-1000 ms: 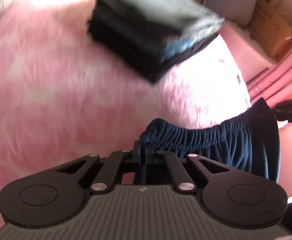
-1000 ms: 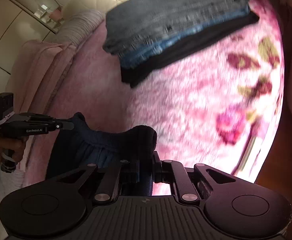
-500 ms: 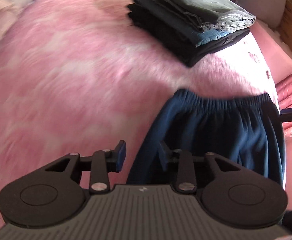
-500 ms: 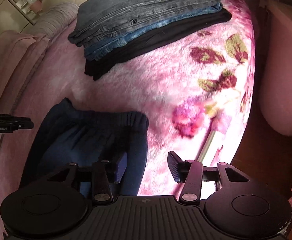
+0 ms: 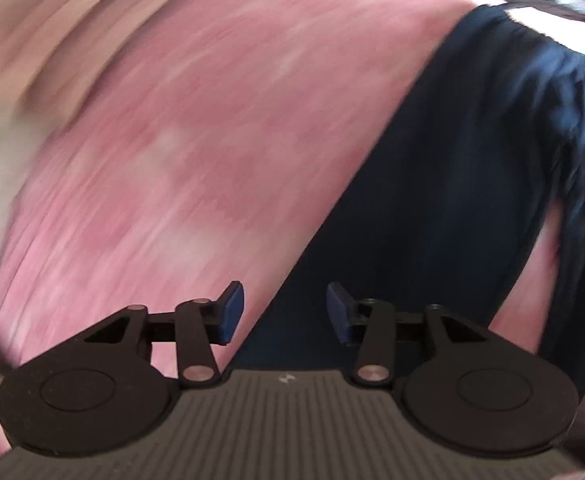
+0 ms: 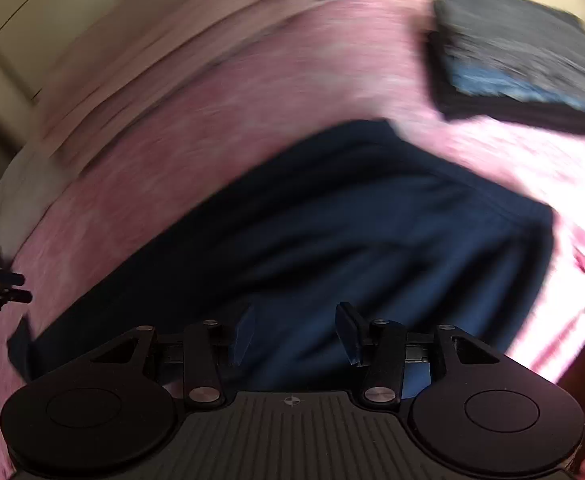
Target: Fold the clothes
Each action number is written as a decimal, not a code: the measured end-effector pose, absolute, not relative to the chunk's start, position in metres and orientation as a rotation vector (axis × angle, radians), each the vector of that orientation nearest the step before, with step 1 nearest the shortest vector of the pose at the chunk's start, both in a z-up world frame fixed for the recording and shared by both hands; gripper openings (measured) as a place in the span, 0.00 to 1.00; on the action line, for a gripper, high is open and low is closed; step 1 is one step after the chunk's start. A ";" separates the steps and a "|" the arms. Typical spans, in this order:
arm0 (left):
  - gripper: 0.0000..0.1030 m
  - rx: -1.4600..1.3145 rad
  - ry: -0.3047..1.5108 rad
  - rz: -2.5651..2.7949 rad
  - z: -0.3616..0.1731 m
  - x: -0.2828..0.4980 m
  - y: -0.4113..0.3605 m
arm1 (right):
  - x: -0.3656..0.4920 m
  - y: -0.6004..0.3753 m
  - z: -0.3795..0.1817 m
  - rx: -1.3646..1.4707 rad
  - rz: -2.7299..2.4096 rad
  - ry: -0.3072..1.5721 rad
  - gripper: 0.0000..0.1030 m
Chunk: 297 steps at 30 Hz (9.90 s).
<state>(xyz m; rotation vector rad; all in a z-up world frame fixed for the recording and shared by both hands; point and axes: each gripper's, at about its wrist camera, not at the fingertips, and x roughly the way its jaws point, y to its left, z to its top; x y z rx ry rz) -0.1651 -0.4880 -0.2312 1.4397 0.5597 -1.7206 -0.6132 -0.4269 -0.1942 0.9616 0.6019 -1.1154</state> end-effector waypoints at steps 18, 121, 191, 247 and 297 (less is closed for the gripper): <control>0.46 1.823 0.052 -2.174 -0.318 -0.112 -0.389 | -0.374 -0.393 -0.243 0.847 -0.760 0.878 0.47; 0.23 1.503 0.470 -1.334 -0.328 -0.106 -0.477 | -0.591 -0.692 -0.275 0.289 -0.620 1.245 0.18; 0.36 1.845 -0.044 -1.899 -0.329 -0.049 -0.095 | -0.494 -0.254 -0.255 1.042 -1.046 0.851 0.74; 0.20 1.712 0.656 -1.789 -0.287 -0.012 -0.110 | -0.517 -0.323 -0.238 0.632 -0.916 0.999 0.47; 0.18 1.470 0.697 -1.723 -0.317 0.036 -0.199 | -0.355 -0.312 -0.269 0.093 -0.358 1.203 0.45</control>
